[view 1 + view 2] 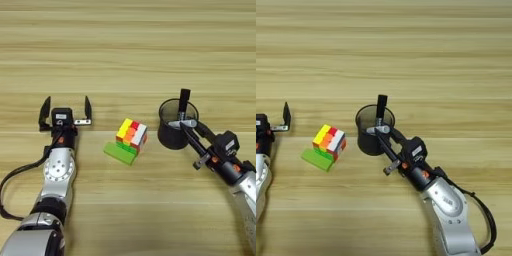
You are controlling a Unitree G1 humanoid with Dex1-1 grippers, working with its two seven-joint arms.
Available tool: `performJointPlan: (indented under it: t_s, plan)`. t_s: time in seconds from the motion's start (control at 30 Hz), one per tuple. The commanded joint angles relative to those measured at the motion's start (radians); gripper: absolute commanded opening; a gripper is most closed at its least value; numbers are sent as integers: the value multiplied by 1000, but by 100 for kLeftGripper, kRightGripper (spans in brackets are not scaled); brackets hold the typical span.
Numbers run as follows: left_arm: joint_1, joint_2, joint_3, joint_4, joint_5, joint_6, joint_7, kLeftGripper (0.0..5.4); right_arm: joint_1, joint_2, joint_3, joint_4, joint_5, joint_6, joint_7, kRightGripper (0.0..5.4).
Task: Move the objects on the table
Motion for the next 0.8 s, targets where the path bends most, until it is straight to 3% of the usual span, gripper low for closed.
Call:
performJointPlan:
  t_s: [0.03,0.8]
  plan:
    - [-6,7,-4,6,13,17,5,540,-7,-1,-3,1,-2,-5,-6,75]
    - [-11,2,-7,8,17,19,12,540,12,-9,-6,-109,54,27,-5,75]
